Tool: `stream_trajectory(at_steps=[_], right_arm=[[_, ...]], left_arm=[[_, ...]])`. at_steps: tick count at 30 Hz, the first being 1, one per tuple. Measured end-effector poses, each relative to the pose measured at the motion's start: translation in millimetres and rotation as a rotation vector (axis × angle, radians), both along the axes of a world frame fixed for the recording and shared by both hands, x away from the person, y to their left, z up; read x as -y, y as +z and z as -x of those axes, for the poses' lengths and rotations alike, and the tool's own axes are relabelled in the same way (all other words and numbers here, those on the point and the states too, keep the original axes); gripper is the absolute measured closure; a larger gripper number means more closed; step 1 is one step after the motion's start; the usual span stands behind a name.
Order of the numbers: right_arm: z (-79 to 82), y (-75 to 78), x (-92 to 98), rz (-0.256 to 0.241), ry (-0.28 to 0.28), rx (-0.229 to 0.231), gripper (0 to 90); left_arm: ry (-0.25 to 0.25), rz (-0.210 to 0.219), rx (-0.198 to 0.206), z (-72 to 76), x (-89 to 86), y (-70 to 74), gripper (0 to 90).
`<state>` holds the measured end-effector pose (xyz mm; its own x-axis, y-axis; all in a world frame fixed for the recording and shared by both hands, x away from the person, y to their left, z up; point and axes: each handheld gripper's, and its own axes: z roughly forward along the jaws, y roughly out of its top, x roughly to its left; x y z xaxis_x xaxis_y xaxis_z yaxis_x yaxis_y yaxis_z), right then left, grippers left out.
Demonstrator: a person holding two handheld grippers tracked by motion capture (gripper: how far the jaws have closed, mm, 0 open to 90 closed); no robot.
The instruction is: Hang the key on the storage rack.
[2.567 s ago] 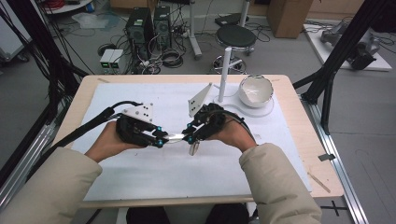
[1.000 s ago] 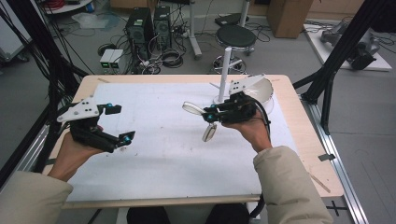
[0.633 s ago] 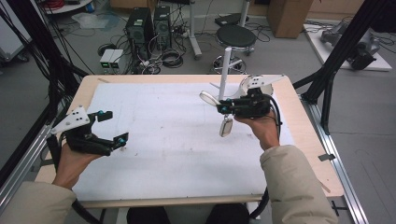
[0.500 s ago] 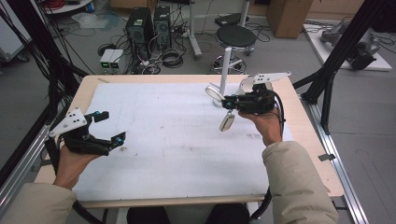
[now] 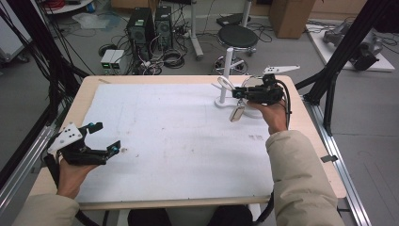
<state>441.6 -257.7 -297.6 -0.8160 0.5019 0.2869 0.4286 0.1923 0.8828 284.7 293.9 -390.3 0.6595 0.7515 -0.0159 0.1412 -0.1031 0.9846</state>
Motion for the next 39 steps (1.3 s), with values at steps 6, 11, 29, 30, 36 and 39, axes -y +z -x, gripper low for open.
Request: stream_trajectory(at_steps=[6,11,29,30,36,39], right_arm=[[-11.8,-7.7,1.0,-0.006,-0.008,-0.017,74.9],[-21.2,-15.4,0.6,-0.001,-0.033,-0.046,74.8],[-43.5,-36.1,6.6,0.043,-0.102,-0.092,74.8],[-45.0,-37.7,6.8,0.041,-0.102,-0.094,74.8],[-52.6,-45.3,8.2,0.028,-0.114,-0.114,74.7],[-56.0,-49.0,10.0,0.017,-0.119,-0.126,74.7]], left_arm=[[0.005,0.044,0.012,2.5,-3.3,-21.4,1.7],[0.025,0.063,0.014,4.2,-5.2,-33.7,1.7],[0.029,0.077,0.031,8.0,-7.1,-54.7,1.7],[0.028,0.079,0.027,7.6,-6.7,-55.6,1.7],[0.027,0.079,0.032,7.2,-6.7,-58.2,1.7],[0.033,0.095,0.036,8.0,-7.1,-59.1,1.7]])
